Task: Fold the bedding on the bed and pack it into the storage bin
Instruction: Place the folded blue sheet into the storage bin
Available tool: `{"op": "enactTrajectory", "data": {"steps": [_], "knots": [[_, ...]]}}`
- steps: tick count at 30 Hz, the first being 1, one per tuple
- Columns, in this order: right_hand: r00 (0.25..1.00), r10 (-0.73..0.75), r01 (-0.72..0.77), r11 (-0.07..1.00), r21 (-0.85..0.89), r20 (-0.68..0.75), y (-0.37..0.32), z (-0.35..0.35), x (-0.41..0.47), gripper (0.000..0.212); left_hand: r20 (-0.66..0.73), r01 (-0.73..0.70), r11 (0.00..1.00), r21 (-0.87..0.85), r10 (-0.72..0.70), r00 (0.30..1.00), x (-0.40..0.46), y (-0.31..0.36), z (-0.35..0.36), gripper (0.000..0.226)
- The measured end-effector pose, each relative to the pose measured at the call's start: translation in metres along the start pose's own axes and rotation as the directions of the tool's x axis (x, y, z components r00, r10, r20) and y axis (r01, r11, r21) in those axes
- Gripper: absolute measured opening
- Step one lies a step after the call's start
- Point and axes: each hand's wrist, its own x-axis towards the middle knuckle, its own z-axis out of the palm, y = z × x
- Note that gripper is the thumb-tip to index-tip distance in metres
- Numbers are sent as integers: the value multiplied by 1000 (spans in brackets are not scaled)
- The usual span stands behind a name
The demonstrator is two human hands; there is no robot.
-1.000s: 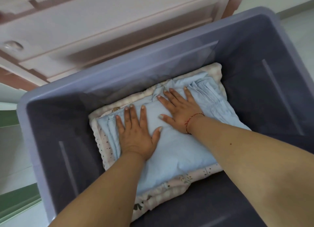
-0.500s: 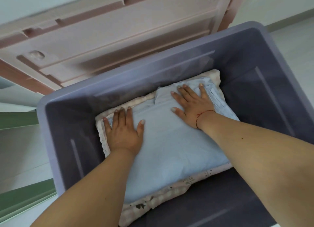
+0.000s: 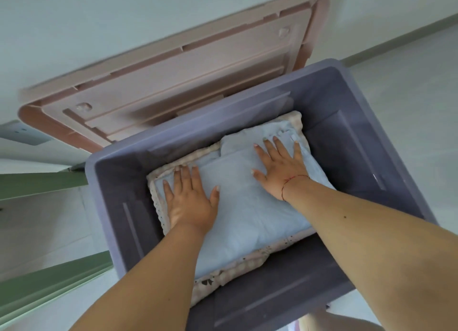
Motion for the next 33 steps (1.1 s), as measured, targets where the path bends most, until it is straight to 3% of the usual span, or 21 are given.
{"op": "enactTrajectory", "data": {"steps": [6, 11, 16, 19, 22, 26, 33], "knots": [[981, 107, -110, 994, 14, 161, 19, 53, -40, 77, 284, -91, 996, 17, 82, 955, -50, 1, 54, 113], [960, 100, -102, 995, -5, 261, 17, 50, -25, 79, 348, -77, 994, 80, 44, 936, -43, 5, 56, 101], [954, 93, -99, 995, 9, 284, 15, 12, -47, 72, 435, -65, 980, 189, -24, 900, -58, 15, 13, 98], [965, 54, -71, 996, 59, 258, 17, -25, -77, 69, 413, -92, 968, 232, -13, 910, -75, 28, -33, 96], [968, 61, -114, 971, 209, 243, 21, -68, -103, 70, 355, -137, 977, 166, 71, 932, -88, 48, -87, 89], [964, 127, -226, 853, 470, 234, 35, -150, -138, 65, 268, -214, 976, 44, 194, 944, -110, 82, -174, 79], [965, 250, -224, 649, 727, 75, 96, -287, -212, 58, 155, -191, 979, -78, 201, 967, -152, 150, -319, 71]]}}
